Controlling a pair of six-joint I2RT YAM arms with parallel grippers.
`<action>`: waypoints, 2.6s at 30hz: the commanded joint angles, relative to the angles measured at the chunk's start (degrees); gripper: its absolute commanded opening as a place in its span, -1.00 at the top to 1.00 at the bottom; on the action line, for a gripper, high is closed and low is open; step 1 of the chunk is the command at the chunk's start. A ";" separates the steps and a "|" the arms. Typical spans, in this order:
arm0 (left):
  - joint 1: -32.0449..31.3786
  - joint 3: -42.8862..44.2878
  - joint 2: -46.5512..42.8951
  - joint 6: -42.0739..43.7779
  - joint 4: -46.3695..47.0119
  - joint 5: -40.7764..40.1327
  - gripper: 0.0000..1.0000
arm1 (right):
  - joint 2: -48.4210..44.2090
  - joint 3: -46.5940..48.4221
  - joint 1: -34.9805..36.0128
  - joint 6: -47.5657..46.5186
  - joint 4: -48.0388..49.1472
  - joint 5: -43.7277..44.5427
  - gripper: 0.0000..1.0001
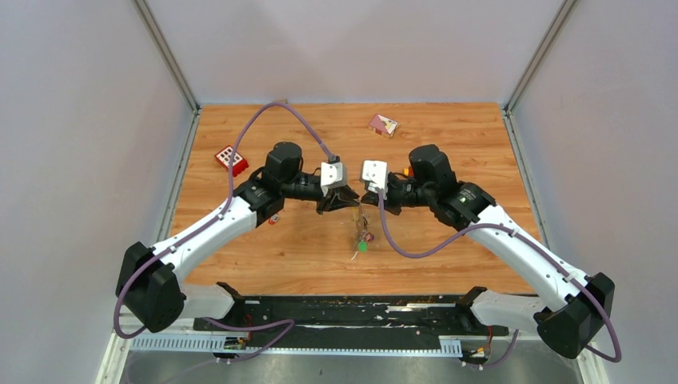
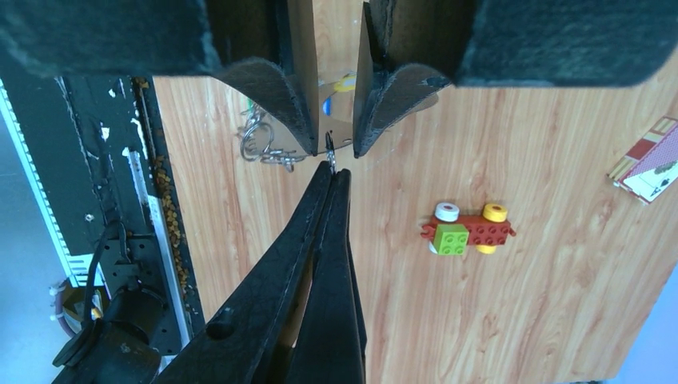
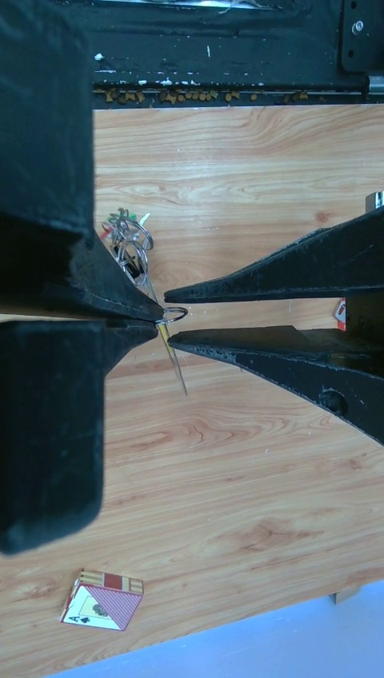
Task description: Put the keys on the keyring
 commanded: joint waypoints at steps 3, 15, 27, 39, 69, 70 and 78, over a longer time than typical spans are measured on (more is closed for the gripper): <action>-1.17 1.20 0.45 -1.96 2.73 0.51 0.52 | -1.58 -0.46 0.20 0.70 4.33 -1.52 1.00; -1.33 0.03 0.15 -1.80 2.85 -2.03 1.00 | -2.61 -1.90 0.26 1.02 5.47 -0.93 1.00; -1.29 -2.15 -4.31 3.17 1.69 -1.48 1.00 | -7.30 -6.64 -0.32 -2.20 4.08 -0.73 0.33; -1.29 -6.10 -5.12 -3.08 9.60 1.17 1.00 | -4.35 -6.08 -0.16 -0.57 5.54 -5.34 0.28; -1.29 -7.27 -4.55 -6.17 12.09 1.33 1.00 | -1.90 -3.86 0.38 0.87 6.54 -4.61 0.82; -1.29 -7.27 -4.54 -6.08 12.01 1.38 1.00 | -1.91 -3.86 0.37 0.86 6.54 -4.62 0.86; -1.31 -7.03 -5.72 -3.97 10.20 3.47 1.00 | -3.27 -4.05 0.43 -2.71 3.30 -1.53 0.55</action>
